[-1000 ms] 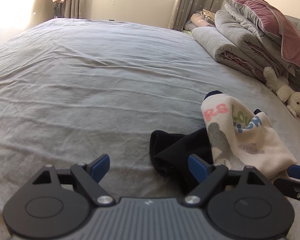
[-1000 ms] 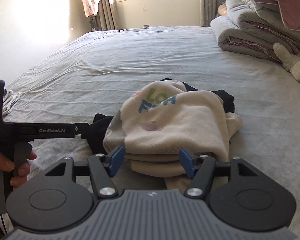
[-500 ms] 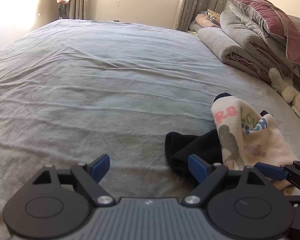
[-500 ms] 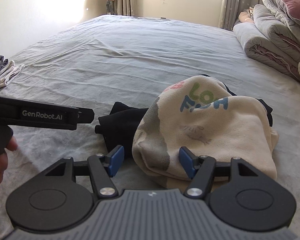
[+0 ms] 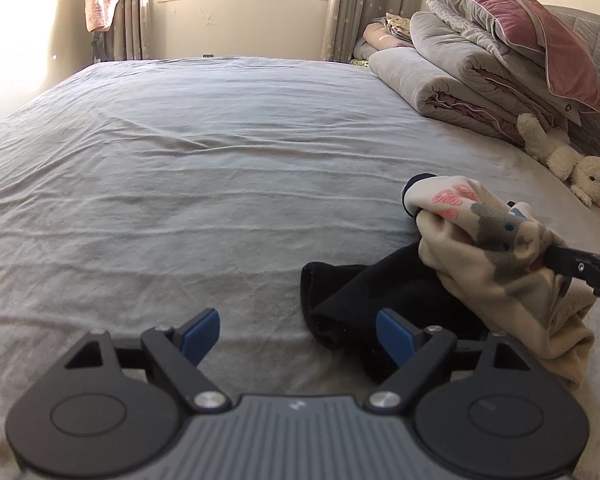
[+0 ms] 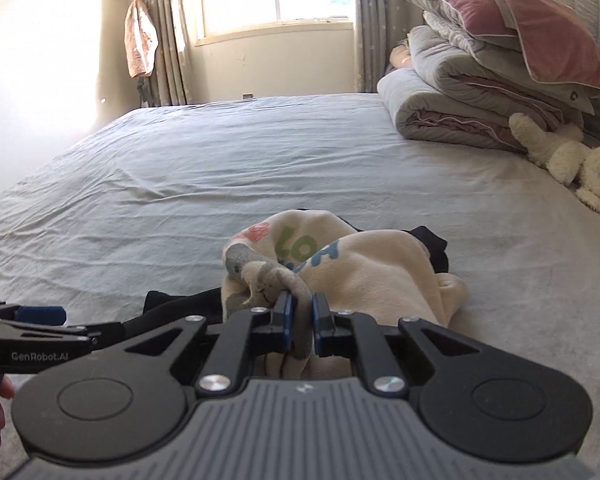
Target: Fold clothes
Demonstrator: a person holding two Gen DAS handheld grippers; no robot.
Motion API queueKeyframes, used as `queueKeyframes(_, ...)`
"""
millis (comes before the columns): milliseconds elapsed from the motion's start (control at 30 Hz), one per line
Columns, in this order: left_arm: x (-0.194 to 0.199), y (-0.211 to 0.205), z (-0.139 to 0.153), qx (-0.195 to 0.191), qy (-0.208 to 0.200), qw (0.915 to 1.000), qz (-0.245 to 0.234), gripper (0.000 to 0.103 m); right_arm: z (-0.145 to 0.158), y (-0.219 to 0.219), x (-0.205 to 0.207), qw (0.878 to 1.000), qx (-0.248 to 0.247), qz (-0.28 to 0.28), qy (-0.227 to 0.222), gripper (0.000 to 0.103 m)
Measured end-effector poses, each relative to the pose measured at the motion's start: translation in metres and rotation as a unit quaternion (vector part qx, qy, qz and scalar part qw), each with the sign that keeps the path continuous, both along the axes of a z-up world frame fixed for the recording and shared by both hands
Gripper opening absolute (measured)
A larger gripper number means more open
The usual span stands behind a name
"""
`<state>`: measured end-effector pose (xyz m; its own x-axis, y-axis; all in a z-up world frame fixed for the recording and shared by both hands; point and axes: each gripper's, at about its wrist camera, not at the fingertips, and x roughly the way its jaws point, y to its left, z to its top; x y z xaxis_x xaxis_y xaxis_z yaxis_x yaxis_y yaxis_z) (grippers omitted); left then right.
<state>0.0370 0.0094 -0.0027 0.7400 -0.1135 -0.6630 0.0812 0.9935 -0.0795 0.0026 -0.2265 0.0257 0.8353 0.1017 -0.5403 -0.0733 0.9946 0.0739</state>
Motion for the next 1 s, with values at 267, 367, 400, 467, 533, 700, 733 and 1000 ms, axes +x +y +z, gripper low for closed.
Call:
queueKeyframes(267,0.002,-0.009,-0.002,-0.04,-0.012,0.9988,-0.025,0.086,0.008,-0.055,-0.002,0.996,0.042,-0.079,-0.007,0.01)
queueKeyframes(367,0.003,-0.016,-0.002,-0.051,-0.022,0.9977,-0.038,0.085,0.009,-0.074,-0.004,0.993,0.045,-0.107,-0.006,0.01)
queueKeyframes(400,0.003,-0.019,-0.003,-0.053,-0.024,0.9973,-0.045,0.084,0.008,-0.08,-0.005,0.992,0.044,-0.116,-0.006,0.01)
queueKeyframes(467,0.004,-0.025,-0.006,-0.054,-0.025,0.9966,-0.057,0.074,0.007,-0.093,-0.009,0.99,0.041,-0.137,-0.003,0.01)
queueKeyframes(533,0.005,-0.032,-0.01,-0.049,-0.025,0.9964,-0.064,0.073,0.005,-0.103,-0.011,0.987,0.036,-0.156,0.004,0.01)
queueKeyframes(700,0.006,-0.045,-0.018,-0.025,-0.027,0.9968,-0.071,0.065,-0.004,-0.121,-0.013,0.977,0.005,-0.212,0.03,0.01)
queueKeyframes(733,0.006,-0.046,-0.019,-0.02,-0.028,0.9969,-0.071,0.064,-0.006,-0.124,-0.013,0.975,0.0,-0.221,0.036,0.01)
queueKeyframes(1000,0.008,-0.048,-0.025,0.007,-0.029,0.9974,-0.066,0.048,-0.016,-0.14,-0.014,0.966,-0.005,-0.249,0.069,0.01)
